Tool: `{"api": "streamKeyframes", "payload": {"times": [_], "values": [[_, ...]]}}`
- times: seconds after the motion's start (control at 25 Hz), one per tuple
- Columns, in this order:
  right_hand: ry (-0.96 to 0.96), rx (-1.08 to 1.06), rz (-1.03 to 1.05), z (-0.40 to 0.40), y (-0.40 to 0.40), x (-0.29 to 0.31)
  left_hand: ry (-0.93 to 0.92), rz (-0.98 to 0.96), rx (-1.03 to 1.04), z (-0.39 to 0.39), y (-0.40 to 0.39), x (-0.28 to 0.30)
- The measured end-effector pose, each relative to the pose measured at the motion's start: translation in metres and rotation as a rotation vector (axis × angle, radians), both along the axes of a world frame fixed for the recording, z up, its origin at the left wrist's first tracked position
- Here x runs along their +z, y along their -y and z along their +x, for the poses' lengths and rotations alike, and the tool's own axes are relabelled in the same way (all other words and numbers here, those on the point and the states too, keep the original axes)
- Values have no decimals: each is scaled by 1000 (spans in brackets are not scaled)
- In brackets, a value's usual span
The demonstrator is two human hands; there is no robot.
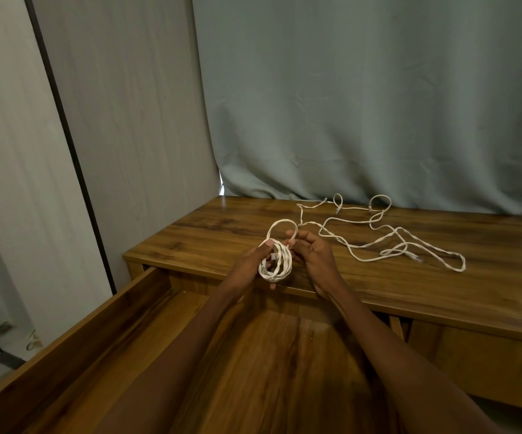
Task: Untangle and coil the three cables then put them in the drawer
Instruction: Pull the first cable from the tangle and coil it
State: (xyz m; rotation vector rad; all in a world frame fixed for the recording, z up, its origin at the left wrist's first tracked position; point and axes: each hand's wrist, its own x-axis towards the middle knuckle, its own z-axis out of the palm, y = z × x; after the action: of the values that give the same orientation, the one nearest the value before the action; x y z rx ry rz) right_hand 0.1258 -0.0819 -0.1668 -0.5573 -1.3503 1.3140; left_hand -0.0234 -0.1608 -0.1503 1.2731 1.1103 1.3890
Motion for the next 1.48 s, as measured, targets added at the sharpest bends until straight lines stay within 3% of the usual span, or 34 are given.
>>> {"api": "streamKeyframes", "payload": {"times": [0.36,0.64,0.92,1.12,1.28,1.48], "values": [[70,-22,-85,1,7,2,-412,149,146,7,-9,-10],[-10,250,-117,7,25,11,-378,191,313,15,-18,-8],[40,272,-11,4,21,6,-244,163,297,15,-24,0],[-32,328,-63,7,26,10,-356,215,355,20,-26,-4],[76,113,-15,1,19,5,-431,288,391,25,-23,-6],[66,-258,5,-2,19,1,-323,268,333,35,-19,-7]]}}
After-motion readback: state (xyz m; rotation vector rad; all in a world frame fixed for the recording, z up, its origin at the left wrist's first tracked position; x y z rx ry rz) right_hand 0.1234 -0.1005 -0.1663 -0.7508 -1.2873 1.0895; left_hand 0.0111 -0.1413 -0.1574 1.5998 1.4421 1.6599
